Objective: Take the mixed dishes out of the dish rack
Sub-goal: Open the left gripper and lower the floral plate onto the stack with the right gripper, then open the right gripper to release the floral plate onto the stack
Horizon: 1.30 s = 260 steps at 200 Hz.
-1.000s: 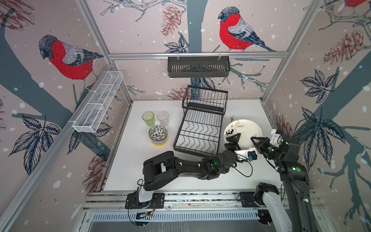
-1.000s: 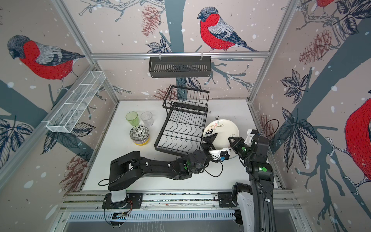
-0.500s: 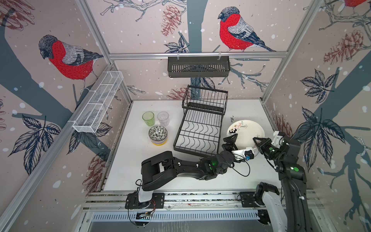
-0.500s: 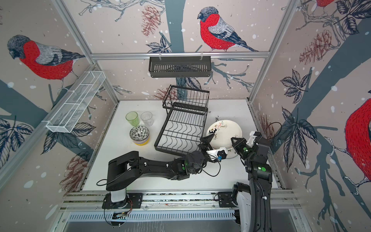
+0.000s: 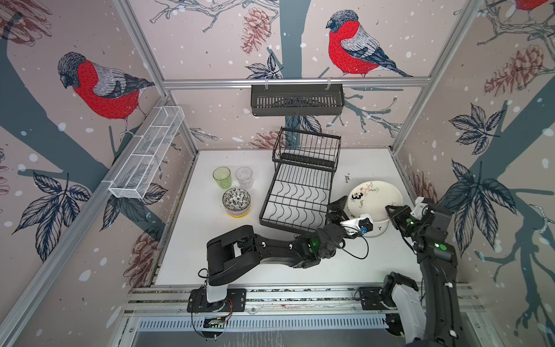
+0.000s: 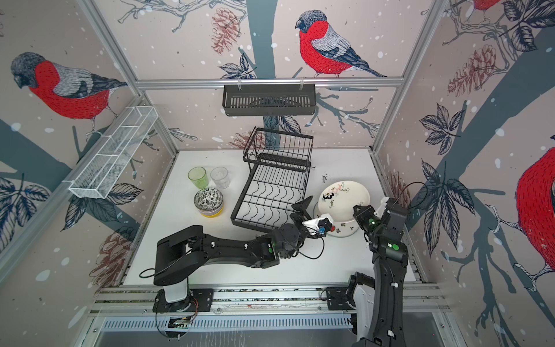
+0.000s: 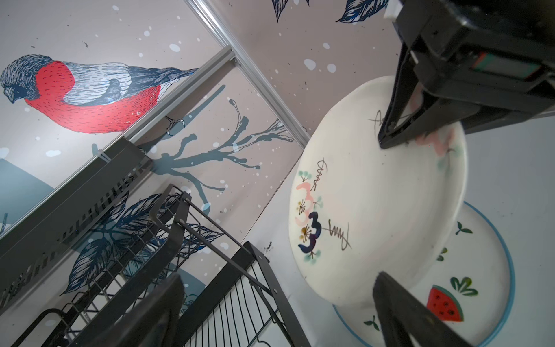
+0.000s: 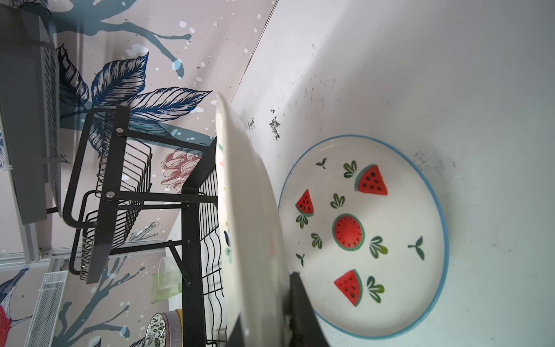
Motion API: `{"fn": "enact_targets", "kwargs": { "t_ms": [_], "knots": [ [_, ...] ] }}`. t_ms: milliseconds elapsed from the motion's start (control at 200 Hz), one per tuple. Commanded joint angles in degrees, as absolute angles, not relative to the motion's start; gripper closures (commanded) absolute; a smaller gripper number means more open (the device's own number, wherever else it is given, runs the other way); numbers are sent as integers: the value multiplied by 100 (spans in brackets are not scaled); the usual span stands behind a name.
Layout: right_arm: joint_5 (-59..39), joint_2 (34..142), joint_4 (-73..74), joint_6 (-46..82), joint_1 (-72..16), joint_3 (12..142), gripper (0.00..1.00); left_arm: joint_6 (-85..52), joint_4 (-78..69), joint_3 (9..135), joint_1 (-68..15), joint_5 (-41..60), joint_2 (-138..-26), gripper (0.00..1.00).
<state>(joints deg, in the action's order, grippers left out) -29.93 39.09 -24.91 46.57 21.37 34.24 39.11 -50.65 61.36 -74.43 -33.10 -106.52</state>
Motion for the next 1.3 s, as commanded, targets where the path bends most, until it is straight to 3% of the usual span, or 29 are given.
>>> {"fn": "enact_targets", "kwargs": {
  "t_ms": [0, 815, 1296],
  "knots": [
    [-3072, 3973, -1815, 4626, 2197, 3456, 100, 3819, -5392, 6080, -7401, -3405, -10574, 2],
    [-2795, 4449, -1876, 4029, 2353, 2514, 100, 3437, -5471, 5753, -7168, -3340, -10451, 2],
    [-2732, 4899, -2082, 3797, 2336, 2638, 58, 3180, -5581, 5537, -7049, -3165, -10381, 2]
  ]
}}
